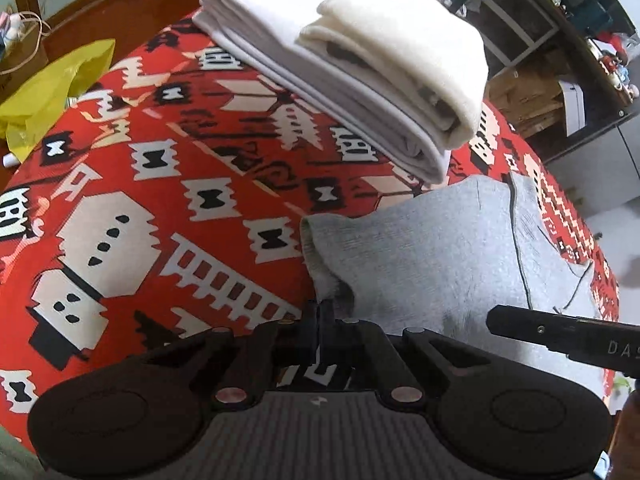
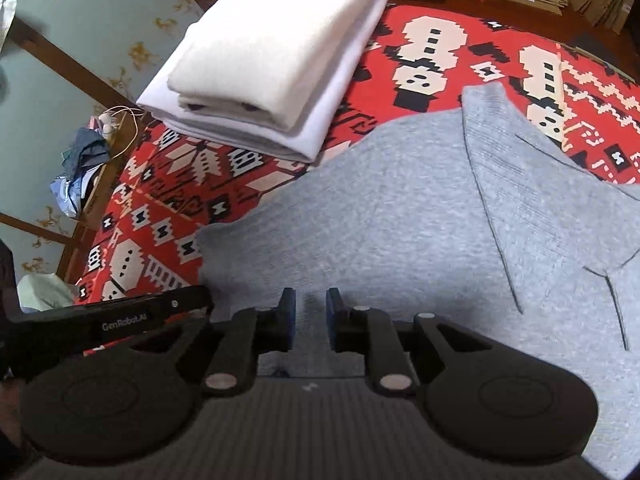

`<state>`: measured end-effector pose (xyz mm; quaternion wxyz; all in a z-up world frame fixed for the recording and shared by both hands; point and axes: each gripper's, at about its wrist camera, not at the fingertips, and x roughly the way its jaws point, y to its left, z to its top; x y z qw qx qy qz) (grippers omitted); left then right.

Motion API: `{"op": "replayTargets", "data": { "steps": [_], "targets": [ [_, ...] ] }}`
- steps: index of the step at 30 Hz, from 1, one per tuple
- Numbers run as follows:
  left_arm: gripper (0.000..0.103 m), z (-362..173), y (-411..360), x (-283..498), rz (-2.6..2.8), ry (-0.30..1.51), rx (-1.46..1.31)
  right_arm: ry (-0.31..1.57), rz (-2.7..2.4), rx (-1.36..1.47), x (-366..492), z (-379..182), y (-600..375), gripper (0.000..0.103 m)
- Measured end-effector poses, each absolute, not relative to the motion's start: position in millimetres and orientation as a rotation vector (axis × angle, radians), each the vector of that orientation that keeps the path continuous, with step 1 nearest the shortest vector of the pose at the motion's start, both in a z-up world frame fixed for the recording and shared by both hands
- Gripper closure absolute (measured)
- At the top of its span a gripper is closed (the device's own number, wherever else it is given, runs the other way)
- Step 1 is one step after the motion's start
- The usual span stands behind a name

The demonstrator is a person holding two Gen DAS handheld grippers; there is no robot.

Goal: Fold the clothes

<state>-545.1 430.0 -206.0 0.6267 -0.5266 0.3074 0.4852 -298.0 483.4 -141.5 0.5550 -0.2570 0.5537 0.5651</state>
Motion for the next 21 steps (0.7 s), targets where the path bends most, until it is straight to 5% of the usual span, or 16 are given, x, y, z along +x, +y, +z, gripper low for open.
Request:
{"op": "replayTargets", "data": {
  "steps": [3,8,13,19,21],
  "targets": [
    [0.073,-200.0,432.0,-552.6,1.142,0.677,-1.215,1.306,1.332,-0.604,-295.3,-140.5,482.4,0.084],
    [0.072,-188.7,450.2,-558.7,1.185,0.646,-1.132,1.311,1.313,-0.599,-285.5,-141.4,477.8,0.083],
    [0.075,-193.7,470.8,-546.7,1.125,0.701,-1.024,1.31,1.295,-0.591,-278.7,-140.2,471.7,0.083],
    [0.102,-200.7,475.4,-531.9,1.087,0.821,-0.901,1.307,1.284,-0.584,-273.1,-139.5,465.5,0.083],
    [0.103,-199.4,475.3,-533.8,1.112,0.829,-0.9,1.308,1.274,-0.579,-270.5,-140.9,464.5,0.083]
  ]
}}
